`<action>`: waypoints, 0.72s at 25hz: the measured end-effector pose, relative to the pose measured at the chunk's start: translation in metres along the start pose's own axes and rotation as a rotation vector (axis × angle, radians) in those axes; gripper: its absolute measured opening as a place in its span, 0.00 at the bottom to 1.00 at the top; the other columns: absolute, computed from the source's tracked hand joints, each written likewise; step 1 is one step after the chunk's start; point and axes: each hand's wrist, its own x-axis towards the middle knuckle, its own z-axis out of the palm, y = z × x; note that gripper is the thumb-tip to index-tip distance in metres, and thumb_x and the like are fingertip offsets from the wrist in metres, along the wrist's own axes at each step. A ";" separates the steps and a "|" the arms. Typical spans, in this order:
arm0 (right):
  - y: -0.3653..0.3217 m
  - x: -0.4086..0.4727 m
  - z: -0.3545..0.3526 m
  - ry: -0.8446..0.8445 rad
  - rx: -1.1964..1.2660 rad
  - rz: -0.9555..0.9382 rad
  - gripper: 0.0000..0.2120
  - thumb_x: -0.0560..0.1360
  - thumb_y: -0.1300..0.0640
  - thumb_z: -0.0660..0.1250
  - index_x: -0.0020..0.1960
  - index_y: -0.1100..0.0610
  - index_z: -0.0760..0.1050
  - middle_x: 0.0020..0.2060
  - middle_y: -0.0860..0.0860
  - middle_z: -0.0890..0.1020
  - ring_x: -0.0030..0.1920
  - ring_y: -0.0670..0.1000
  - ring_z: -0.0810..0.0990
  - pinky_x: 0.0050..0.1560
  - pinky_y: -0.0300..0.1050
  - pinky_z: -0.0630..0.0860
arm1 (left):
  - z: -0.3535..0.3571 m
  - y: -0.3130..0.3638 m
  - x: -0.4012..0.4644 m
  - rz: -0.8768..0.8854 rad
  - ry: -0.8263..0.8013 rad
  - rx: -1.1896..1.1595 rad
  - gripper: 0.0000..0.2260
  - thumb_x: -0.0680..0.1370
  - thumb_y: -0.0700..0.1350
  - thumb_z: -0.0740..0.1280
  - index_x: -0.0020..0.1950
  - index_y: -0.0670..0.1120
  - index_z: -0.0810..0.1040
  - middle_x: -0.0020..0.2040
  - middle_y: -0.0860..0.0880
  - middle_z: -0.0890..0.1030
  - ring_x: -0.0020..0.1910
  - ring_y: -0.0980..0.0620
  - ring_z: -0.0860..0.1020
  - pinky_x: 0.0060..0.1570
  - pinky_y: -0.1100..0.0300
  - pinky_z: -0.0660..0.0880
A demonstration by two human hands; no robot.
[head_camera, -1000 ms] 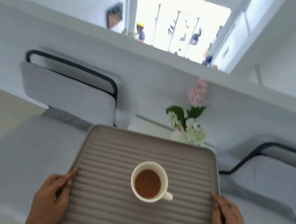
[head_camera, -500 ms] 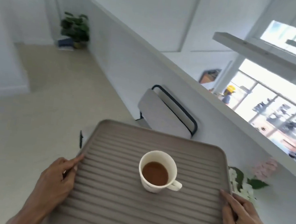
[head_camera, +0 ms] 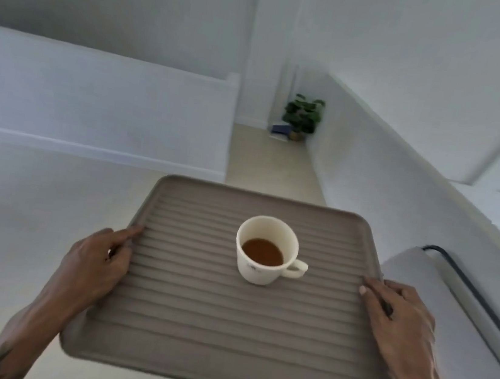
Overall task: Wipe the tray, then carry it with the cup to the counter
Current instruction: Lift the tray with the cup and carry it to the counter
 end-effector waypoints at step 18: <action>-0.487 0.108 0.310 -0.449 0.324 -0.698 0.14 0.76 0.55 0.70 0.59 0.59 0.82 0.54 0.61 0.82 0.55 0.59 0.80 0.58 0.40 0.68 | -0.303 -0.242 0.044 -0.622 0.576 0.092 0.18 0.78 0.43 0.60 0.63 0.55 0.82 0.47 0.43 0.85 0.35 0.50 0.74 0.40 0.56 0.70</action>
